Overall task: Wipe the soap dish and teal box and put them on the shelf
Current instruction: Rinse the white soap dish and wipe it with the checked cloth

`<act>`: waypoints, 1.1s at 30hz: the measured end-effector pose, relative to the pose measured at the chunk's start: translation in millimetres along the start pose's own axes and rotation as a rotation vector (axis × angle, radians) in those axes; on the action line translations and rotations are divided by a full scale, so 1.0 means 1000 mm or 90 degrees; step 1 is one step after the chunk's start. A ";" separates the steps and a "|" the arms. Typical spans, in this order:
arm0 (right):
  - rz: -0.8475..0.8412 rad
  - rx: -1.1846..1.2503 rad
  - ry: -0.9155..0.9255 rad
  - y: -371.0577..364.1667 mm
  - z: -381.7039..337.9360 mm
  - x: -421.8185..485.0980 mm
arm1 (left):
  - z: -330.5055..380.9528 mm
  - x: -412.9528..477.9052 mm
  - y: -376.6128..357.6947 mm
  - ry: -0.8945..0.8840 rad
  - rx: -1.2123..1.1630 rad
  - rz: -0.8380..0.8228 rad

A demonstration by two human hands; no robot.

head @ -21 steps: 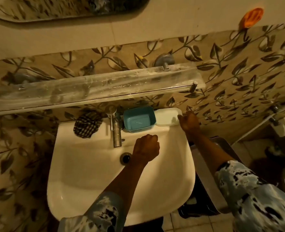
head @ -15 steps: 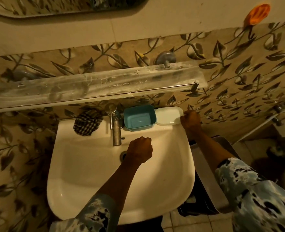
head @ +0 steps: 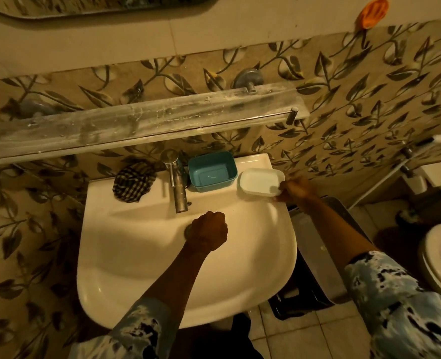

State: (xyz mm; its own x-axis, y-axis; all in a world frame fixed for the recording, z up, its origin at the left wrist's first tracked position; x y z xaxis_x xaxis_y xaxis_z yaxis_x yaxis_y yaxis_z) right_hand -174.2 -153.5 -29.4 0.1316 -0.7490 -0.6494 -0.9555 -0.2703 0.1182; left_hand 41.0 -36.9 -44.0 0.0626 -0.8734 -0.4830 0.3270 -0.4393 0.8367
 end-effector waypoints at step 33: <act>-0.125 -0.079 0.259 -0.156 0.057 -0.076 | -0.149 -0.124 -0.022 0.155 -0.230 0.083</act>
State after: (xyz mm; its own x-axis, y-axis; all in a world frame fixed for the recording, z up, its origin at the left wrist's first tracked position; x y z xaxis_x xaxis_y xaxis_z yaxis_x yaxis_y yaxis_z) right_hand -50.2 -20.1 -40.8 0.4235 -0.8462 -0.3234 -0.8666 -0.4824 0.1273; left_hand 166.9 112.4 -41.2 0.3303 -0.8227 -0.4627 0.6067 -0.1905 0.7718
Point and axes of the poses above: each hand's wrist, its own x-axis towards the middle knuckle, its own y-axis out of the back of the hand, z = x × y, the point moved 9 cm from there along x, towards the middle knuckle, and after that the axes turned 9 degrees about -z, right-handed, at the moved point
